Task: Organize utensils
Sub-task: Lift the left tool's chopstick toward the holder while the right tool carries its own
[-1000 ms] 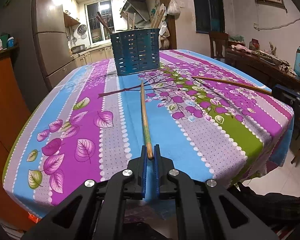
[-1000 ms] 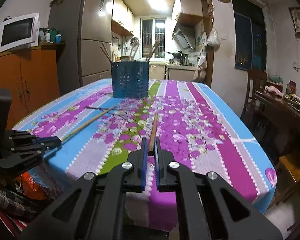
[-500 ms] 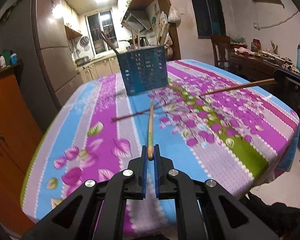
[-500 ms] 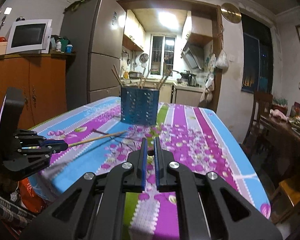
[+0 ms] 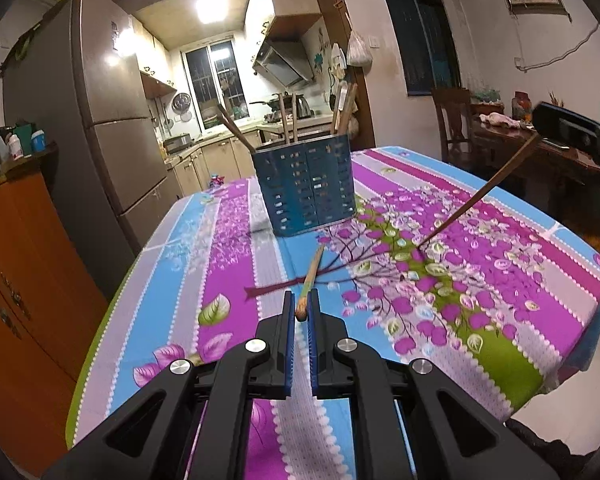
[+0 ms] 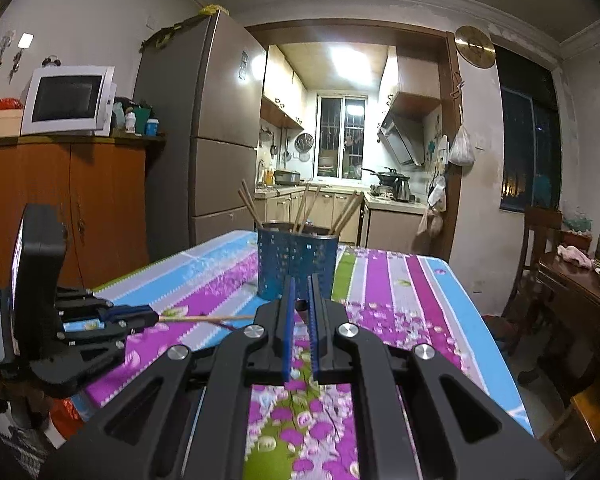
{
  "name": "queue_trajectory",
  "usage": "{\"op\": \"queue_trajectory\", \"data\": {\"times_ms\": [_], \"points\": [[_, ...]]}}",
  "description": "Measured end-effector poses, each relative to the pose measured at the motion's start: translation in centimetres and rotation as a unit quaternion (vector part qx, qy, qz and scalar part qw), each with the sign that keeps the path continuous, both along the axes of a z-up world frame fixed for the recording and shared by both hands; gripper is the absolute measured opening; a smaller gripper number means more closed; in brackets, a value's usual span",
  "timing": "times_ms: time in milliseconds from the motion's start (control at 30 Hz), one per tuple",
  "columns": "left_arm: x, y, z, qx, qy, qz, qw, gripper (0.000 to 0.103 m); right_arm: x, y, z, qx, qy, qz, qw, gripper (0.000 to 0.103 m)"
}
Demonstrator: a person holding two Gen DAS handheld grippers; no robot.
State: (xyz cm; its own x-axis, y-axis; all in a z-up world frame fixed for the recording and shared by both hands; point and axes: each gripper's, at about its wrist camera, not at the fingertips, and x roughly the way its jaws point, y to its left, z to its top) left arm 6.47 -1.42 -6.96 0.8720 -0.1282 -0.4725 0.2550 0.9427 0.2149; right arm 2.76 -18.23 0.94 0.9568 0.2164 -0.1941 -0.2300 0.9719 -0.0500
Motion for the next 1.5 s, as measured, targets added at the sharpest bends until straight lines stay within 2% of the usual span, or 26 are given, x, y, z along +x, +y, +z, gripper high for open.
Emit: {"op": "queue_trajectory", "data": {"times_ms": [367,733,1067,1500], "points": [[1.5,0.2,1.8,-0.006,-0.011,0.001,0.9999,0.007,2.2,-0.5,2.5,0.024,-0.013,0.015,1.000,0.005],[4.1,2.1,5.3,-0.052,-0.009,-0.020,0.9984,0.007,5.7,-1.4,4.8,0.044,-0.004,0.024,0.999,0.005],[5.7,2.5,9.0,-0.065,-0.053,-0.031,0.9960,0.007,8.3,-1.0,6.5,0.053,0.001,0.043,0.998,0.005],[6.5,2.3,13.0,-0.103,-0.075,-0.059,0.9901,0.007,11.4,-1.2,7.8,0.081,0.022,0.057,0.995,0.005]]}}
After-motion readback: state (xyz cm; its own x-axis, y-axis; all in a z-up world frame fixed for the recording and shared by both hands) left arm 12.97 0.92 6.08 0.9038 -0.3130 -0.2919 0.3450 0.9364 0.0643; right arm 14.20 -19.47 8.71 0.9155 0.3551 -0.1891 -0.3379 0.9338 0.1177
